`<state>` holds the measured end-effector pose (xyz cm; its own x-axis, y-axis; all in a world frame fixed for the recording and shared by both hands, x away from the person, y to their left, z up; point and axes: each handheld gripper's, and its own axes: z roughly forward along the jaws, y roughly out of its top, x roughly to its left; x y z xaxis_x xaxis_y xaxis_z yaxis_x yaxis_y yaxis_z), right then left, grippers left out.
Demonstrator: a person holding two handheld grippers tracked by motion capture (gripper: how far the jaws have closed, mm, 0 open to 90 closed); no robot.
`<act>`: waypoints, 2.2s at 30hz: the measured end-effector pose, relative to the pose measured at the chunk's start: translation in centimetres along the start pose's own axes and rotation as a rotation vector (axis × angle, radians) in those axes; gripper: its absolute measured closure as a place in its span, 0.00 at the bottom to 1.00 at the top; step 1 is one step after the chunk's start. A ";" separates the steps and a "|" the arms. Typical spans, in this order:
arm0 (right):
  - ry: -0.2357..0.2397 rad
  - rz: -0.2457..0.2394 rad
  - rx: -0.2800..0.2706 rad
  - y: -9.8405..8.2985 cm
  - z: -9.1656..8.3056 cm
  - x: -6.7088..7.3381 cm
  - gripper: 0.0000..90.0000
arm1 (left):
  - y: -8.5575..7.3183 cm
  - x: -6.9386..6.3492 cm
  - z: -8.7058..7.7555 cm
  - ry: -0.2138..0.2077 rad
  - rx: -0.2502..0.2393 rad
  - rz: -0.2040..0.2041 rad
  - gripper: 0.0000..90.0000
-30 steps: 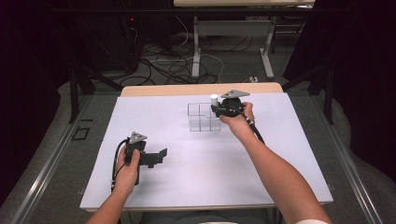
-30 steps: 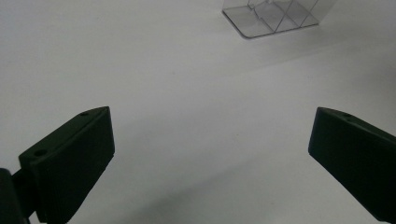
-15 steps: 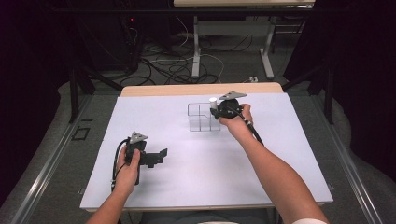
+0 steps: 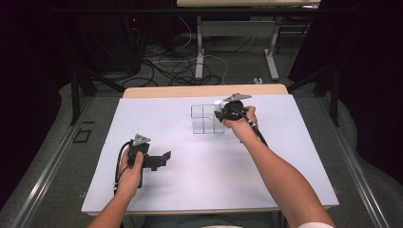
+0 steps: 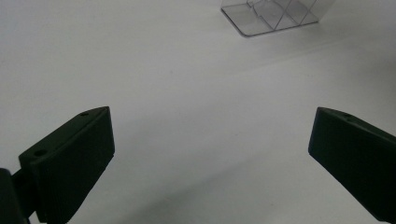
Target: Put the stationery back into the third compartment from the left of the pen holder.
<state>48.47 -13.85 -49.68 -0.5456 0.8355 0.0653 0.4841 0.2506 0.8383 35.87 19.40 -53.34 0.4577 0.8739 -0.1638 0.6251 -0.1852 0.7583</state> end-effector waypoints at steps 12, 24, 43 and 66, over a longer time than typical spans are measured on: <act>0.050 -0.021 -0.017 0.4 -1.6 0.2 0.49 | 0.0 -0.1 0.0 0.000 0.003 -0.001 0.00; 0.107 -0.093 -0.060 1.0 -3.9 0.2 0.39 | 0.0 0.3 -0.2 0.011 0.001 0.001 0.00; 0.042 -0.100 -0.070 1.2 -8.4 -2.2 0.13 | -0.1 0.4 -0.2 0.016 -0.006 -0.014 0.00; -0.051 -0.050 -0.028 -5.3 -12.0 -3.9 0.00 | -0.1 0.6 -0.3 0.029 -0.009 -0.023 0.00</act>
<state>39.85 -24.29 -47.94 -0.5326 0.8463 -0.0036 0.4375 0.2789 0.8549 35.86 20.07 -53.30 0.4249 0.8905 -0.1627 0.6294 -0.1615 0.7602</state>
